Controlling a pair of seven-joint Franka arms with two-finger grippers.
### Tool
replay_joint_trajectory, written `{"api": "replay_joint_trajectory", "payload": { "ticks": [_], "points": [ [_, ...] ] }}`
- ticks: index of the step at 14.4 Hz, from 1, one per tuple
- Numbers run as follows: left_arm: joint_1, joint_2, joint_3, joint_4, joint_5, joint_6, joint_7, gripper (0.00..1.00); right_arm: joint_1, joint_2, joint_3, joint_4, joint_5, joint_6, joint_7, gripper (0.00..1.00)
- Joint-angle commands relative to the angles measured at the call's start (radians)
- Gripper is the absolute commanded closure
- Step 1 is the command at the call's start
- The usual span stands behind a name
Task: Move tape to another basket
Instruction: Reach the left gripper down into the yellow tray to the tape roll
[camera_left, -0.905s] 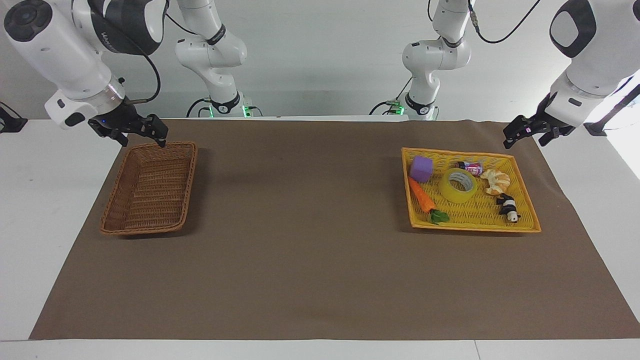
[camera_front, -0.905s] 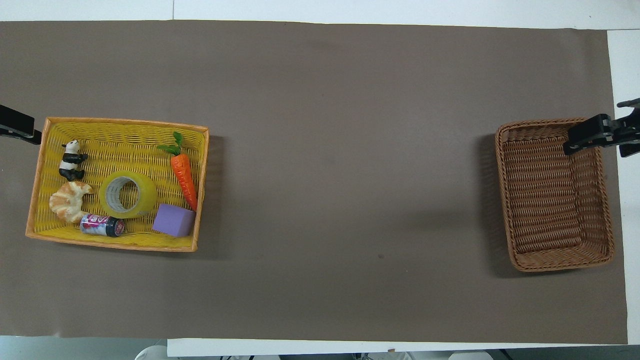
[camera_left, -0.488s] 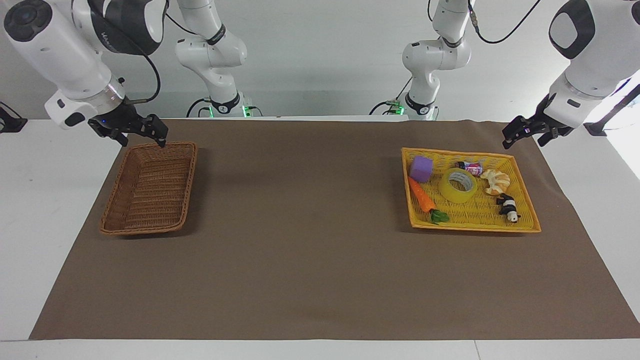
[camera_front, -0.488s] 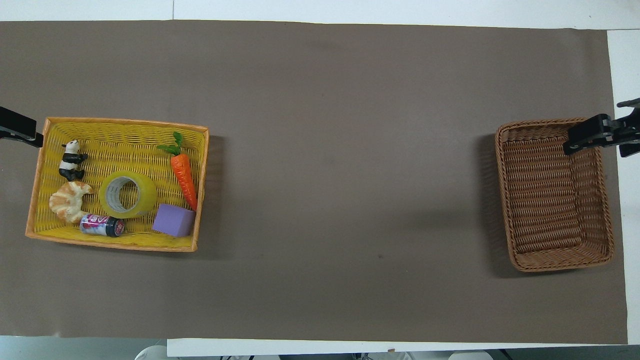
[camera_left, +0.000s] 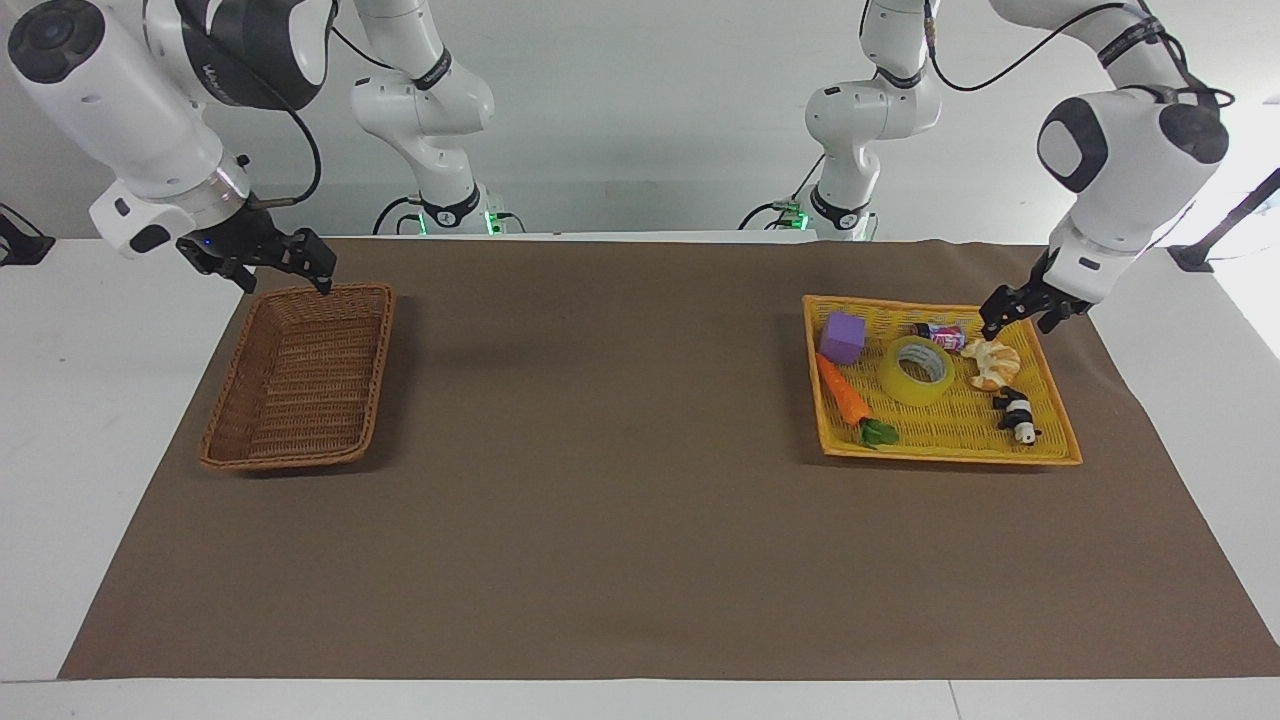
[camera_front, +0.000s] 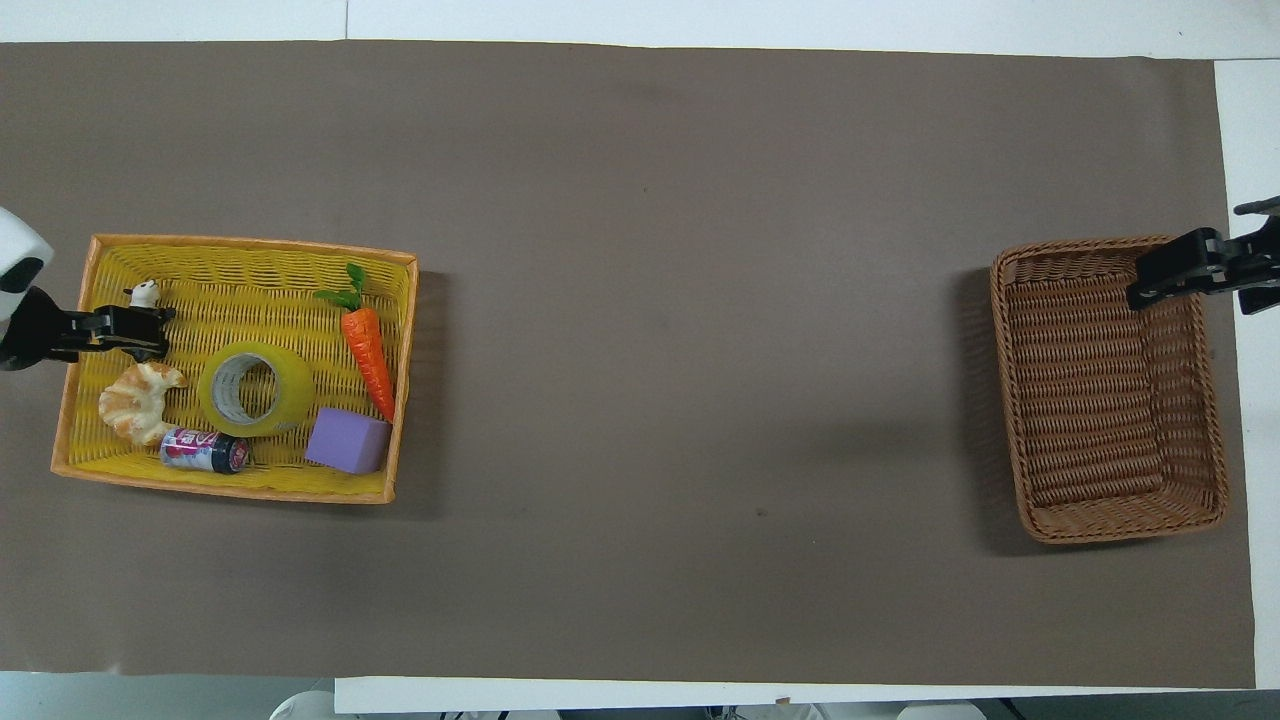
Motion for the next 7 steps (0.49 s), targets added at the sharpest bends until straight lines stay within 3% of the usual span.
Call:
{"api": "replay_joint_trajectory", "payload": {
  "ticks": [1,7],
  "points": [
    [0.006,-0.008,-0.004,-0.088,-0.002,0.089,0.011,0.05,0.002,-0.025,0.000,-0.033,-0.008,0.022,-0.002,0.00],
    [0.004,0.023,-0.004,-0.125,-0.002,0.180,0.012,0.01,0.002,-0.025,0.000,-0.033,-0.008,0.022,-0.002,0.00]
  ]
}}
